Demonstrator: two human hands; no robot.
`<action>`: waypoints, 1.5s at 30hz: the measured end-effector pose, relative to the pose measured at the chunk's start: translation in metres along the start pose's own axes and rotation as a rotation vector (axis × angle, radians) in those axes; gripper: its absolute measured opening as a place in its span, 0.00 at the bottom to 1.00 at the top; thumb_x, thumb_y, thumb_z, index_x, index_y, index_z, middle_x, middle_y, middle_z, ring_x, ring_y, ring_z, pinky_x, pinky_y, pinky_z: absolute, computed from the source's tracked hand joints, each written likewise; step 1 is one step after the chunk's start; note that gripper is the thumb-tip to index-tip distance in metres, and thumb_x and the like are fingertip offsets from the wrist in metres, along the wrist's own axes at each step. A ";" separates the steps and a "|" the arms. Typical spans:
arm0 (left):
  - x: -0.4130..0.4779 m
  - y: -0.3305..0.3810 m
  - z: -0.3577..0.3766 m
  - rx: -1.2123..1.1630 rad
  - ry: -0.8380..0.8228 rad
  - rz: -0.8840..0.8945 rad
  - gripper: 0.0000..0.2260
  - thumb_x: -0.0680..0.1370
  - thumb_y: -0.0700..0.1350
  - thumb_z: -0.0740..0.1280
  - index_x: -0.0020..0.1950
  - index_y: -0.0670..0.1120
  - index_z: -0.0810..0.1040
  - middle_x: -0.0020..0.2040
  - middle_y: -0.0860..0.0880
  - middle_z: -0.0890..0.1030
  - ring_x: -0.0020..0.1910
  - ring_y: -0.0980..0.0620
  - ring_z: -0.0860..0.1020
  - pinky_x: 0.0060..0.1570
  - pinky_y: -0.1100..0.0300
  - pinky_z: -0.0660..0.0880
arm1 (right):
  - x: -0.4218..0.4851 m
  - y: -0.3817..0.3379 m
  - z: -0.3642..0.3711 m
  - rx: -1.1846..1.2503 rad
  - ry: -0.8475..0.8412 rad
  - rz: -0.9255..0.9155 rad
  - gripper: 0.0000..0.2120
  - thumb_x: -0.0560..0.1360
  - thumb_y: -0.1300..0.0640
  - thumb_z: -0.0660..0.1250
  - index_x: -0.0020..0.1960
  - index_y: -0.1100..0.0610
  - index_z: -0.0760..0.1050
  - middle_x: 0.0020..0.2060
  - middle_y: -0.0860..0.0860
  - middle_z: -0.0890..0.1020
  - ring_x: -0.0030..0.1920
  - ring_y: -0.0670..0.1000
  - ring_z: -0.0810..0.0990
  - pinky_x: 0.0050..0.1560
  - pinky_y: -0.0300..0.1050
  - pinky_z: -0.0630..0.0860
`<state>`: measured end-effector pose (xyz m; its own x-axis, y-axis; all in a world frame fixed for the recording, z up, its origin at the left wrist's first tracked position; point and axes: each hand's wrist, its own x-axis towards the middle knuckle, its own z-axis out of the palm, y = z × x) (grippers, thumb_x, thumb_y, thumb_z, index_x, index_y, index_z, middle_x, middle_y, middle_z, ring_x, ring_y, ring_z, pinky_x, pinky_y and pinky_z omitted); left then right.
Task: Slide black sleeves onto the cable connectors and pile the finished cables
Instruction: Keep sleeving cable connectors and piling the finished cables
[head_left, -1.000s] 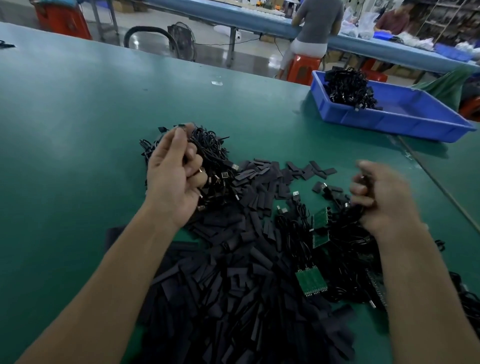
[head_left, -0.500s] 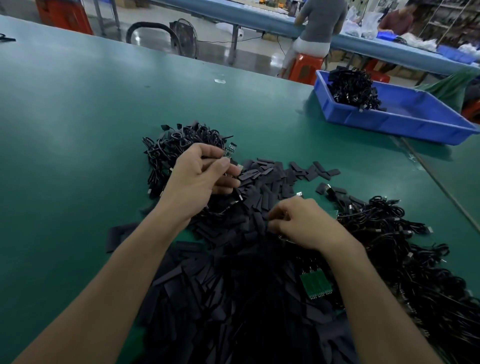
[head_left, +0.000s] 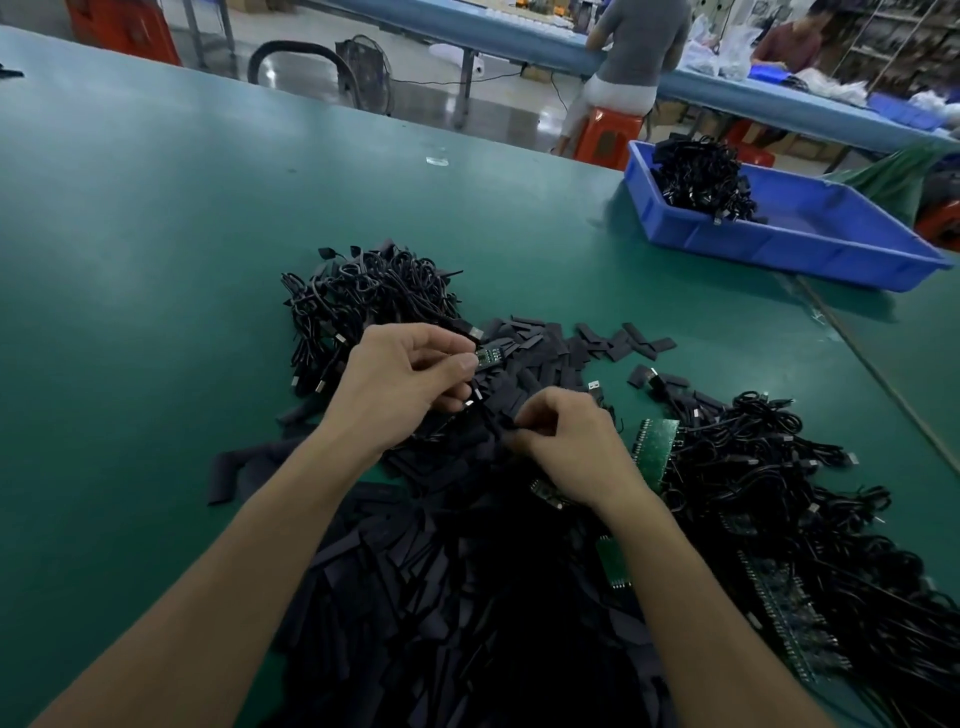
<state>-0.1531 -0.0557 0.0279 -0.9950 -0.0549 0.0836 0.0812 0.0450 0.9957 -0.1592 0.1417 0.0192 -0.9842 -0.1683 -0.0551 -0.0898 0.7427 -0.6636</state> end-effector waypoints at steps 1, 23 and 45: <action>0.000 -0.001 0.001 0.013 -0.009 -0.004 0.03 0.77 0.38 0.73 0.49 0.45 0.84 0.38 0.45 0.86 0.37 0.49 0.85 0.38 0.61 0.81 | 0.000 0.001 0.000 0.112 0.059 0.008 0.10 0.75 0.55 0.74 0.42 0.46 0.73 0.42 0.44 0.81 0.43 0.42 0.80 0.40 0.32 0.72; -0.002 -0.008 0.010 0.064 -0.064 0.022 0.02 0.77 0.42 0.74 0.47 0.46 0.82 0.38 0.48 0.86 0.36 0.49 0.85 0.35 0.63 0.80 | -0.008 0.000 -0.010 0.390 0.233 -0.182 0.13 0.74 0.56 0.75 0.58 0.48 0.83 0.46 0.41 0.85 0.46 0.41 0.83 0.49 0.34 0.78; -0.005 -0.004 0.011 0.030 -0.098 0.001 0.02 0.78 0.42 0.73 0.45 0.45 0.83 0.37 0.46 0.86 0.35 0.47 0.85 0.34 0.64 0.78 | -0.008 0.002 -0.003 0.315 0.379 -0.268 0.10 0.74 0.55 0.74 0.56 0.50 0.84 0.43 0.36 0.83 0.44 0.37 0.83 0.46 0.28 0.75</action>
<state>-0.1493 -0.0445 0.0232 -0.9959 0.0431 0.0791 0.0822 0.0747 0.9938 -0.1515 0.1465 0.0205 -0.9246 -0.0366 0.3793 -0.3514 0.4664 -0.8117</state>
